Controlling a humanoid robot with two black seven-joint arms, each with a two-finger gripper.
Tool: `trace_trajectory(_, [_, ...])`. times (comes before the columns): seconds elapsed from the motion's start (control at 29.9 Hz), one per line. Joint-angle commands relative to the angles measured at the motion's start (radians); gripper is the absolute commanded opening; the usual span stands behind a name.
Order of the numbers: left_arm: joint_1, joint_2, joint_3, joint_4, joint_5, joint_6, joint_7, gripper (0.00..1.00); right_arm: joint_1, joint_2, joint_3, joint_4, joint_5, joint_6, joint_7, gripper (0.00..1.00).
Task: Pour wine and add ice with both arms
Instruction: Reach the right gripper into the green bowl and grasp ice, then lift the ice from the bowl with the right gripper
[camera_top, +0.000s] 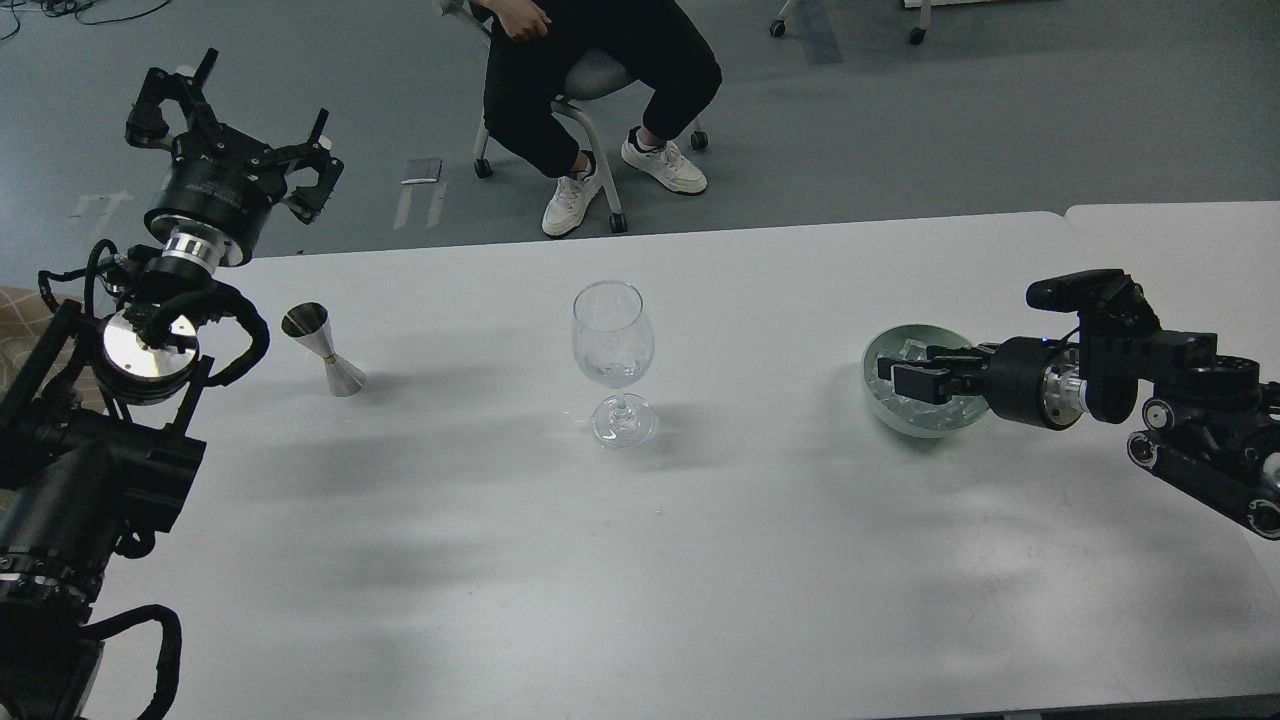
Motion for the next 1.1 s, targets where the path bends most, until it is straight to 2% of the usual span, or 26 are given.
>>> trace_trajectory(0.0, [0.000, 0.000, 0.000, 0.001, 0.000, 0.000, 0.000, 0.98, -0.004, -0.003, 0.000, 0.001, 0.002, 0.002, 0.000, 0.44])
trace_trajectory(0.07, [-0.001, 0.001, 0.000, 0.002, -0.002, 0.000, 0.000, 0.98, -0.007, -0.004, 0.000, 0.001, 0.002, 0.002, 0.000, 0.39])
trace_trajectory(0.3, [-0.001, 0.005, 0.000, 0.016, -0.003, 0.000, 0.000, 0.98, -0.010, -0.006, 0.000, 0.001, 0.003, 0.002, -0.003, 0.31])
trace_trajectory(0.47, [-0.001, 0.009, -0.007, 0.016, -0.003, 0.002, 0.000, 0.98, -0.011, -0.009, 0.000, 0.001, 0.005, 0.004, -0.003, 0.30])
trace_trajectory(0.77, [-0.001, 0.009, -0.007, 0.016, -0.003, 0.008, 0.000, 0.98, -0.011, -0.016, -0.002, 0.004, 0.009, 0.004, 0.002, 0.22])
trace_trajectory(0.84, [-0.001, 0.009, -0.007, 0.016, -0.003, 0.009, 0.000, 0.98, -0.011, -0.021, 0.002, 0.004, 0.009, 0.004, 0.002, 0.10])
trace_trajectory(0.87, [-0.001, 0.009, -0.007, 0.016, -0.003, 0.009, 0.000, 0.98, -0.011, -0.023, 0.005, 0.006, 0.011, 0.004, 0.002, 0.07])
trace_trajectory(1.07, [-0.003, 0.014, -0.007, 0.016, -0.003, 0.009, 0.000, 0.98, -0.002, -0.070, 0.032, 0.023, 0.016, 0.001, 0.011, 0.09])
